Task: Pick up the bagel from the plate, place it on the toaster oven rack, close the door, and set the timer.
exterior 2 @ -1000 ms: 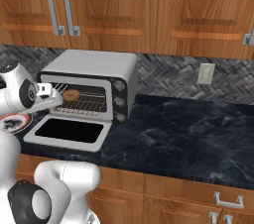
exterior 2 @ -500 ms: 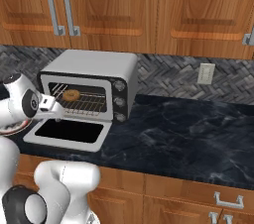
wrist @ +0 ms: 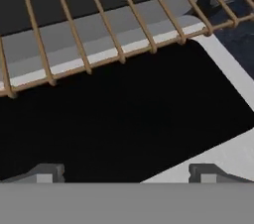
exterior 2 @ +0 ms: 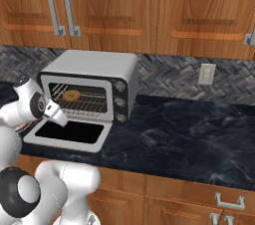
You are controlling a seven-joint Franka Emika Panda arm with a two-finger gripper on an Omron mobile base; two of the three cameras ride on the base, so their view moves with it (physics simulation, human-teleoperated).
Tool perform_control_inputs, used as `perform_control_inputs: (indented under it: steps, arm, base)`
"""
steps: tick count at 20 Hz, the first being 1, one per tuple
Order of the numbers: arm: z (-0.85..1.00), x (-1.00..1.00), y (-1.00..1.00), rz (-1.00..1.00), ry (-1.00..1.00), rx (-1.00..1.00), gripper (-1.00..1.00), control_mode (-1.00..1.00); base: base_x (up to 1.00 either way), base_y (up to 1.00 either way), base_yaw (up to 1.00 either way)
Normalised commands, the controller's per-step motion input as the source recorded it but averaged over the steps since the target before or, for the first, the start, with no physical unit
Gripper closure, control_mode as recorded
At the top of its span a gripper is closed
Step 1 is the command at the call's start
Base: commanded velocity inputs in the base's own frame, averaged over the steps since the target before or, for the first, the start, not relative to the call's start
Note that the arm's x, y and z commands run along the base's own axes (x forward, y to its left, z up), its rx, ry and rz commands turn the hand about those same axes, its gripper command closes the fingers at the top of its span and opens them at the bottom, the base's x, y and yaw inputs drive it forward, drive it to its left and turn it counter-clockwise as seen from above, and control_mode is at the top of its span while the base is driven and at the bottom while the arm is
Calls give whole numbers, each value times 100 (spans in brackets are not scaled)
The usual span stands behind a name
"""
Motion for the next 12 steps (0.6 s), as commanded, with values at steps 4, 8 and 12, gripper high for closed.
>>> perform_control_inputs:
  steps: [4, 8, 12]
  arm:
    - [-11, 52, 0, -32, 0, 7, -100, -100]
    - [-8, 51, 0, -31, 0, 6, -100, -100]
    - [-7, 43, 0, -30, 0, 6, -100, -100]
  base:
    - [0, 0, 0]
    - [0, 0, 0]
    - [0, 0, 0]
